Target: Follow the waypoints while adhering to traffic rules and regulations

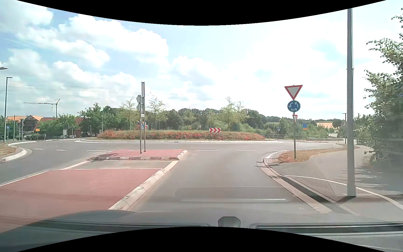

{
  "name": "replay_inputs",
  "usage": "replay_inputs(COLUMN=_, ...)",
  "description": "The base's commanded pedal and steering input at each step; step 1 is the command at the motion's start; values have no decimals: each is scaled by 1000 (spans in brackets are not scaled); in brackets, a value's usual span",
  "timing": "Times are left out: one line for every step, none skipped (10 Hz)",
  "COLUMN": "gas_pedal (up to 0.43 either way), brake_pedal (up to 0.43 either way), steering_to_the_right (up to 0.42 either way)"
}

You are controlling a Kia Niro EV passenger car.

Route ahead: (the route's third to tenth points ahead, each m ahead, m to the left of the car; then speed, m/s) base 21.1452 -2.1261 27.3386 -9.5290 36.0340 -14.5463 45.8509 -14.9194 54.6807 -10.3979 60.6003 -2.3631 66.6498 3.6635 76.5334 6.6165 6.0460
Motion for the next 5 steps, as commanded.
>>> replay_inputs(gas_pedal=8, brake_pedal=0, steering_to_the_right=22)
replay_inputs(gas_pedal=28, brake_pedal=0, steering_to_the_right=23)
replay_inputs(gas_pedal=39, brake_pedal=0, steering_to_the_right=24)
replay_inputs(gas_pedal=59, brake_pedal=0, steering_to_the_right=26)
replay_inputs(gas_pedal=59, brake_pedal=0, steering_to_the_right=26)
